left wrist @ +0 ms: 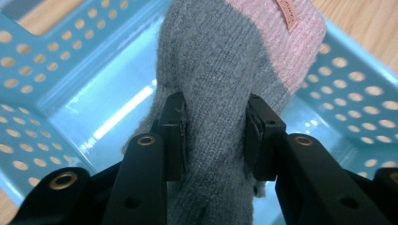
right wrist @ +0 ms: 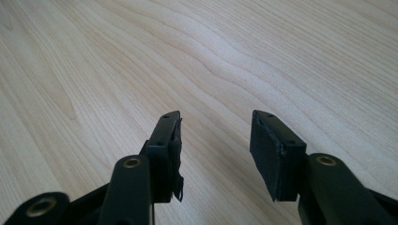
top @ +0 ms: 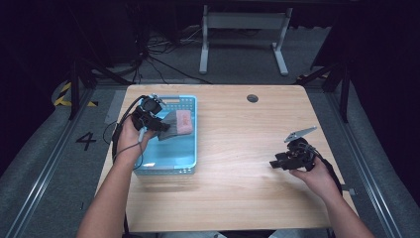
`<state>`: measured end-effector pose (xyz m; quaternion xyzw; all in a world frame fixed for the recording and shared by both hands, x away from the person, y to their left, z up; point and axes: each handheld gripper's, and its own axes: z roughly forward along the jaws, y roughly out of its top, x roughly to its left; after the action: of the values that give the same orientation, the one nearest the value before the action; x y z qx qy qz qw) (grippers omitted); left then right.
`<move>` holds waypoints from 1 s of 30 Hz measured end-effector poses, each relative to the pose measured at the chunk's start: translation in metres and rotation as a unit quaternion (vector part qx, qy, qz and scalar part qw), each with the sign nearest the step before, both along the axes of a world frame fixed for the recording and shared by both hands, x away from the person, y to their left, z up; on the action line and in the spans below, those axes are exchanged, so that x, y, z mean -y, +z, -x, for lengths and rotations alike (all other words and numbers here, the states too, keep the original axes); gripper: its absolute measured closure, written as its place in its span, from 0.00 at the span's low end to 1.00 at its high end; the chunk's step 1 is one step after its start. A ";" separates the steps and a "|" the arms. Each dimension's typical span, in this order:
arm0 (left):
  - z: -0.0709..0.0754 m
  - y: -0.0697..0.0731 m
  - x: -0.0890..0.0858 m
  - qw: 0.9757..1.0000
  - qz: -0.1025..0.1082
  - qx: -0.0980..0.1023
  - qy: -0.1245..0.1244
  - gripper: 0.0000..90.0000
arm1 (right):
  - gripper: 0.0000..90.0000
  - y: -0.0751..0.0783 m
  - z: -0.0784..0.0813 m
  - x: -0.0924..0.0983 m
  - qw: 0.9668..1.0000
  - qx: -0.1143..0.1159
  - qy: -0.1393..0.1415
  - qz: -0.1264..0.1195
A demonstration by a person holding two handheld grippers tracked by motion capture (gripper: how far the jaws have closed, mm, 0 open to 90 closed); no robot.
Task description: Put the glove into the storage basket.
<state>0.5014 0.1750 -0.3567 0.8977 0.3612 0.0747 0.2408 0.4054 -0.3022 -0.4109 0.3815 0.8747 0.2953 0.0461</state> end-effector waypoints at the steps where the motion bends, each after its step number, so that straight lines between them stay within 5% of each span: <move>1: -0.002 -0.002 0.001 1.000 -0.002 -0.003 -0.001 0.72 | 0.60 0.000 0.000 0.001 1.000 0.001 0.000 -0.001; 10: -0.010 -0.016 0.007 0.999 -0.016 -0.027 -0.005 0.72 | 0.60 0.001 0.006 0.004 1.000 0.006 -0.007 0.002; 15: -0.017 -0.026 0.010 0.998 -0.041 -0.037 -0.007 0.71 | 0.59 0.002 0.010 0.006 1.000 0.007 -0.009 0.002; 23: -0.028 -0.038 0.016 0.998 -0.048 -0.041 -0.015 0.69 | 0.59 0.001 0.014 0.012 1.000 0.005 -0.018 0.000; 30: -0.037 -0.048 0.018 0.997 -0.051 -0.056 0.001 0.69 | 0.59 0.002 0.015 0.013 1.000 0.007 -0.020 -0.002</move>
<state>0.5379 0.1570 -0.4045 0.9111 0.3712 0.0430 0.1739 0.3903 -0.3150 -0.4093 0.3967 0.8660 0.2991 0.0571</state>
